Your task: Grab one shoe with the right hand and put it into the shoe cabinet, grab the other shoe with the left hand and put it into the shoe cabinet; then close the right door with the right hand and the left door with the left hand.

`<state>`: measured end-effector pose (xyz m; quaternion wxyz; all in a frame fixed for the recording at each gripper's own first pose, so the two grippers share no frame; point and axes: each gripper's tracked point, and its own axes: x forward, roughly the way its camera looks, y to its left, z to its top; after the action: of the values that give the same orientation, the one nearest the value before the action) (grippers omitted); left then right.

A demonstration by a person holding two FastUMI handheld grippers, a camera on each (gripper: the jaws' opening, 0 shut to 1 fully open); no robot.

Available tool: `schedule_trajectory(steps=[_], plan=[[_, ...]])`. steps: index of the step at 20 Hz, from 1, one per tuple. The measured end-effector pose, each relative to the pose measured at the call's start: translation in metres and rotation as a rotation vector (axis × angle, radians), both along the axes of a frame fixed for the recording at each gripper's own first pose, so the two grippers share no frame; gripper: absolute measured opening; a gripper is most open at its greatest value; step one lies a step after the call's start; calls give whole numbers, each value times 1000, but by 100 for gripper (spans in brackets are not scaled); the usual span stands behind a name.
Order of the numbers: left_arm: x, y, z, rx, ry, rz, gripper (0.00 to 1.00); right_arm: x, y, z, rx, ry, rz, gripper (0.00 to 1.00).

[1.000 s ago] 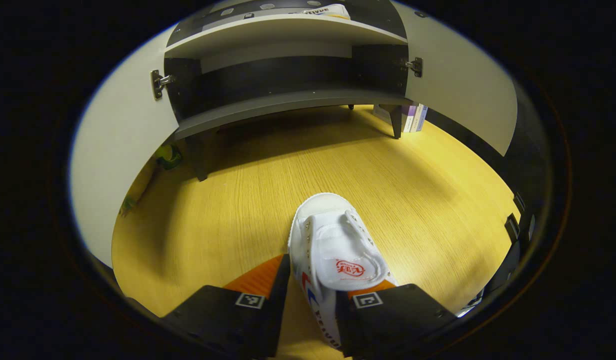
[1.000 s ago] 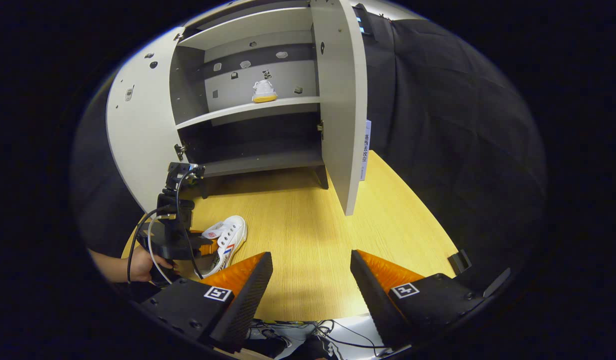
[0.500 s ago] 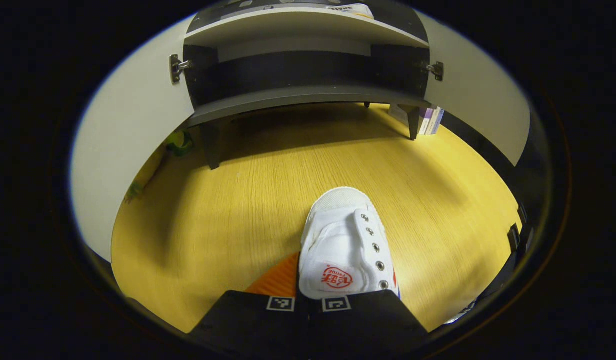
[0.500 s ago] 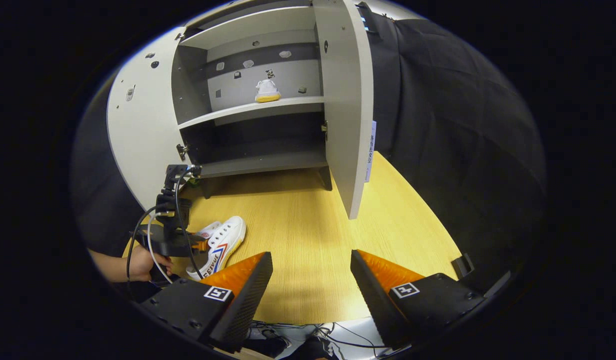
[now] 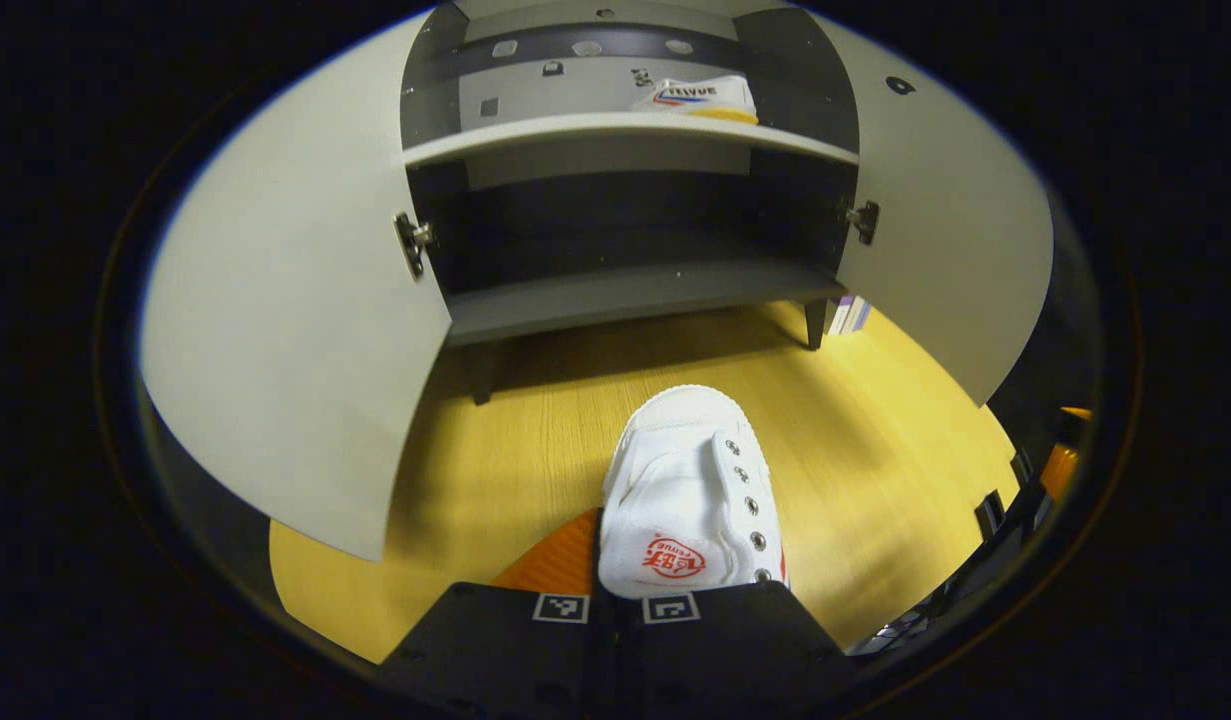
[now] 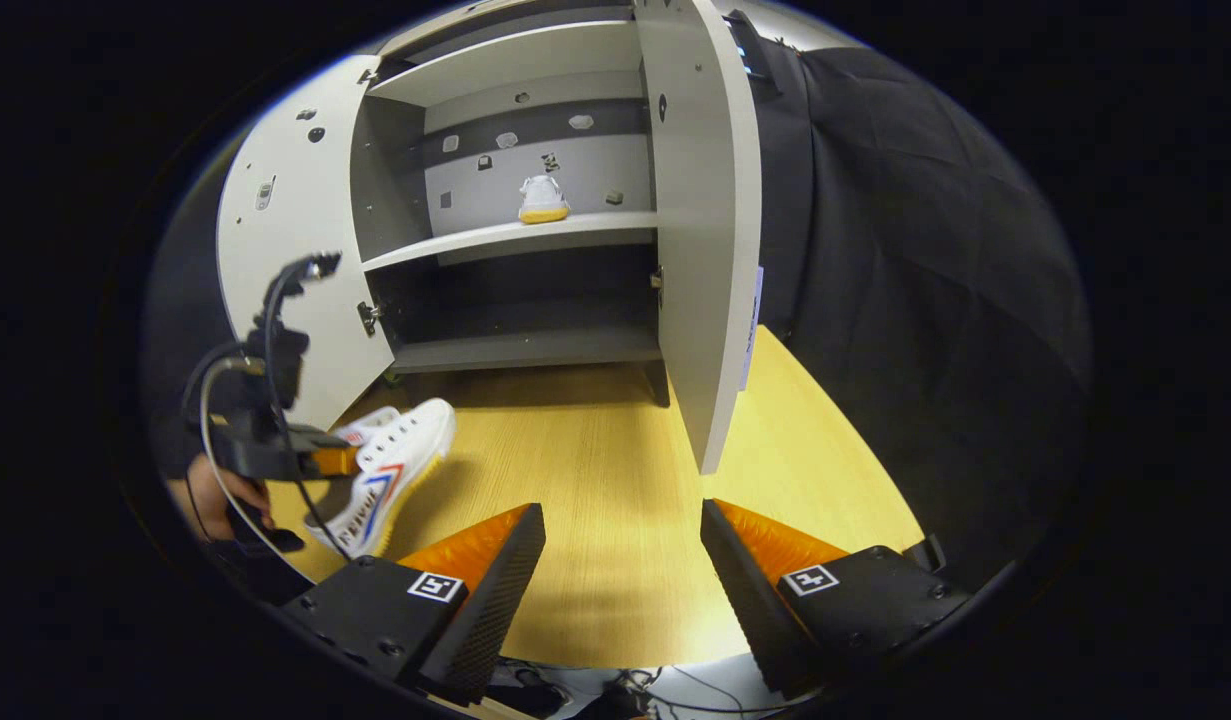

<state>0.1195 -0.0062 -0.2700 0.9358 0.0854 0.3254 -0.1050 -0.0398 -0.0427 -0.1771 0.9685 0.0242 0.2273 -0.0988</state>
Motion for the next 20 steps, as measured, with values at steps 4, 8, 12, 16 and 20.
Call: schedule_trajectory(steps=[4, 8, 12, 16, 20], plan=[[24, -11, 85, -80, -91, 15, 5, 0, -1, 19, -17, -68, 28, 99], [63, -12, 146, -33, -183, 18, 5, -2, -9, 30, -2, -111, 34, 100], [117, -7, 207, 3, -284, 76, 5, -4, -24, 35, 32, -120, 5, 100], [184, -12, 252, -44, -270, 106, 5, -4, -35, 38, 52, -126, -19, 99], [246, -18, 279, -34, -258, 128, 5, -11, -62, 33, 13, -116, -77, 99]])
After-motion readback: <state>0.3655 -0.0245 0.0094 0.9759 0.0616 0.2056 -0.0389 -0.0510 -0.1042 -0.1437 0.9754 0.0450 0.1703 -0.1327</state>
